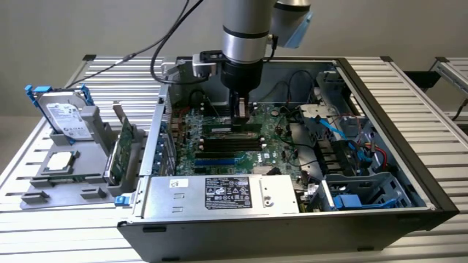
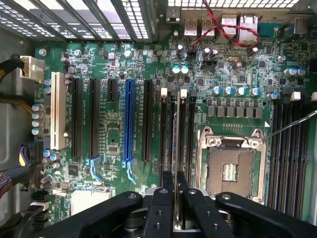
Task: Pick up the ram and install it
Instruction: 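Insert the ram into the slot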
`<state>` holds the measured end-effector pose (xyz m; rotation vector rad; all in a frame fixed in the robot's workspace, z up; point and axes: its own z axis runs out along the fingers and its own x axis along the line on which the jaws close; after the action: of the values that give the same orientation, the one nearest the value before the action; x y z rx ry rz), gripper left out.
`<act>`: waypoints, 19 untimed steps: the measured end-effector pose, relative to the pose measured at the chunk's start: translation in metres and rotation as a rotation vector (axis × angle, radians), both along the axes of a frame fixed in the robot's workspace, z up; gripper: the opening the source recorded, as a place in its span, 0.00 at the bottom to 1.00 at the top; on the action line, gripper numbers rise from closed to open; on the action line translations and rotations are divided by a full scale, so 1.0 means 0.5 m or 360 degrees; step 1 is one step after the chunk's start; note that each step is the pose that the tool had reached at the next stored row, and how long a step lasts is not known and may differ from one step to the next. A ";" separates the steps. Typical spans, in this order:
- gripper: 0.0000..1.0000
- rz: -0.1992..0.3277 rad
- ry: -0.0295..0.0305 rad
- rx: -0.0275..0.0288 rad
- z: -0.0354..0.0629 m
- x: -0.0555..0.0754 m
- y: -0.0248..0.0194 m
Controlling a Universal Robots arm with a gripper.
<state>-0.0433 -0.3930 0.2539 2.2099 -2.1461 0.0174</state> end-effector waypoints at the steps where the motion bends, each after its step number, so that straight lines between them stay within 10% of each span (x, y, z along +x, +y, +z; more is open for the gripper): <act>1: 0.14 0.0000 0.00000 0.00000 -0.004 0.000 -0.0003; 19: 0.14 -0.0007 0.00004 0.00000 -0.046 0.005 -0.0095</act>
<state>-0.0409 -0.3978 0.2308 2.2047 -2.1512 0.0169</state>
